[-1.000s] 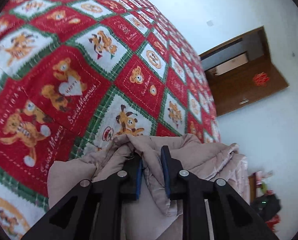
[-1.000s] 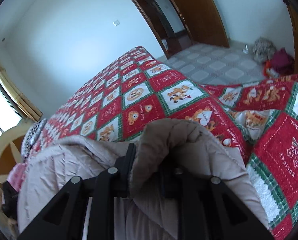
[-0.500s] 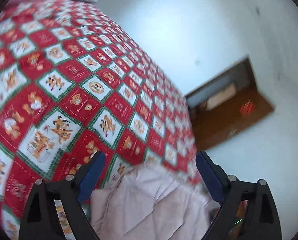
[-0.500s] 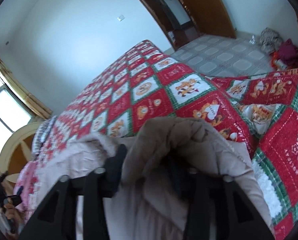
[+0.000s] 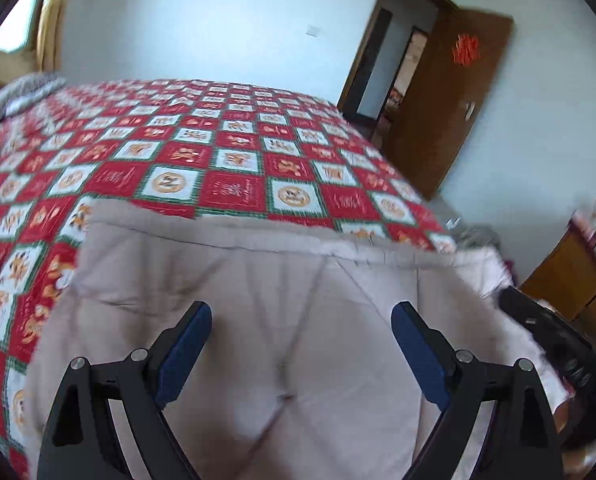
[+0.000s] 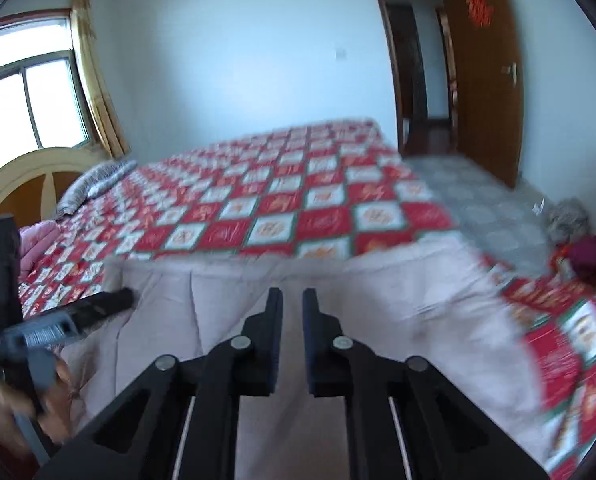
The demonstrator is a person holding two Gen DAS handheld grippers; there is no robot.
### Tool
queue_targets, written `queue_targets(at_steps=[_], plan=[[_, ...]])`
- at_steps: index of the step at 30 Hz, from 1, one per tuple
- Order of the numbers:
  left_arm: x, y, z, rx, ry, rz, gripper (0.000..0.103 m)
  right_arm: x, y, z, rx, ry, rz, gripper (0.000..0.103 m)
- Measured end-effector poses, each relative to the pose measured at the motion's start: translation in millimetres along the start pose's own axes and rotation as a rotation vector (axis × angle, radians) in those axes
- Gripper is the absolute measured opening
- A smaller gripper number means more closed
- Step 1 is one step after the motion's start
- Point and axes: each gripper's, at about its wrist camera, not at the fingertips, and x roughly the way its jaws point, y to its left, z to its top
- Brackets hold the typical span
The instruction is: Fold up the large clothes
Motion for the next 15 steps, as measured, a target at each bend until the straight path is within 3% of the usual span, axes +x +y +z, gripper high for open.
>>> queue_targets(at_steps=[4,10,15], plan=[[26.6,-6.6,-16.0,0.095,-0.016,0.096,0.092,49.6,5.1,-27.4,0.009,0.068,-0.008,0.011],[46.5,-0.9,-34.0,0.093,-0.034,0.122,0.095,57.7,-20.5,-44.2,0.096,0.087,0.072,0.011],[64.2,-10.3,-35.9,0.131,0.004,0.199,0.098,68.4,-17.8,-43.9,0.082,0.126,0.039,0.011]])
